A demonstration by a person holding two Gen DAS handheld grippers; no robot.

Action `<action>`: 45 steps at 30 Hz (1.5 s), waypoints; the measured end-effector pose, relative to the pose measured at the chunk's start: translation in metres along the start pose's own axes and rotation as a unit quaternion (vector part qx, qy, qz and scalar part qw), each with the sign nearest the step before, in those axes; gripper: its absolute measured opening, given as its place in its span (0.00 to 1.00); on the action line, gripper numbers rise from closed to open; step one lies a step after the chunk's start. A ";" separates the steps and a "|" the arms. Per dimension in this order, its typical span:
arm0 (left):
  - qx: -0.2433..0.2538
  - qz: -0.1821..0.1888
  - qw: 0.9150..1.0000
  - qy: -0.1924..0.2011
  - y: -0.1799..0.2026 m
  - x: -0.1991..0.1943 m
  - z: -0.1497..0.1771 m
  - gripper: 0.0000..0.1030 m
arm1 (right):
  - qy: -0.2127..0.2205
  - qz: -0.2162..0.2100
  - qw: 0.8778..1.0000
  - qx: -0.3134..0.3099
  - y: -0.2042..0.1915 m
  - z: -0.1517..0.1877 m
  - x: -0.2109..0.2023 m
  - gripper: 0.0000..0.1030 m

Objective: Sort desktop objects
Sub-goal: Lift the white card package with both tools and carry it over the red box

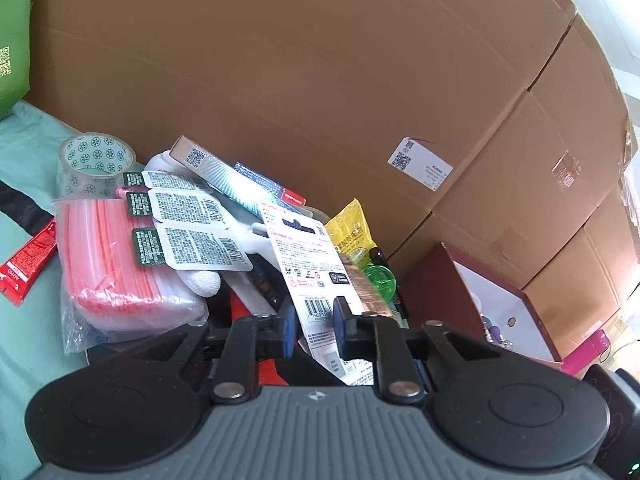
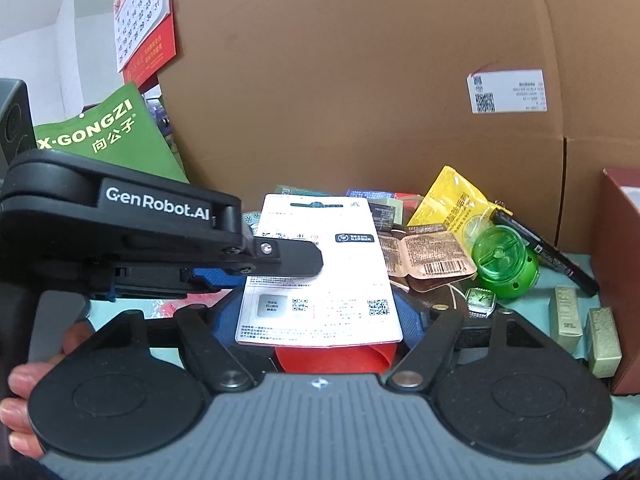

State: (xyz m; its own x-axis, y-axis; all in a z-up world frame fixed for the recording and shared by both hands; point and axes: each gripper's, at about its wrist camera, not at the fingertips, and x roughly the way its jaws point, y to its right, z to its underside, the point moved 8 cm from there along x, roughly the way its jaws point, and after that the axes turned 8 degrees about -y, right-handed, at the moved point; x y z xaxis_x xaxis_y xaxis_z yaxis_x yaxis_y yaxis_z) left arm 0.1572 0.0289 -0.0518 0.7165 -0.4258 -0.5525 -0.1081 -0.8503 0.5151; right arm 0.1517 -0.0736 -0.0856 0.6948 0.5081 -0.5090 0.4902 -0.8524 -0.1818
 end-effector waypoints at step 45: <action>0.133 0.189 0.960 -0.155 0.305 0.203 0.049 0.16 | 0.047 0.260 0.959 0.105 0.303 0.006 -0.161 0.72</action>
State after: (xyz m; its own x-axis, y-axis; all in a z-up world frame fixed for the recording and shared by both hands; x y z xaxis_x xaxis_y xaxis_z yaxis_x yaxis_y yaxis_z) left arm 0.2359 -0.3319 -0.0393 0.3560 -0.7560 -0.5493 -0.5216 -0.6485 0.5544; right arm 0.1853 -0.4149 -0.0635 0.8657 0.0074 -0.5004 -0.0460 -0.9945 -0.0942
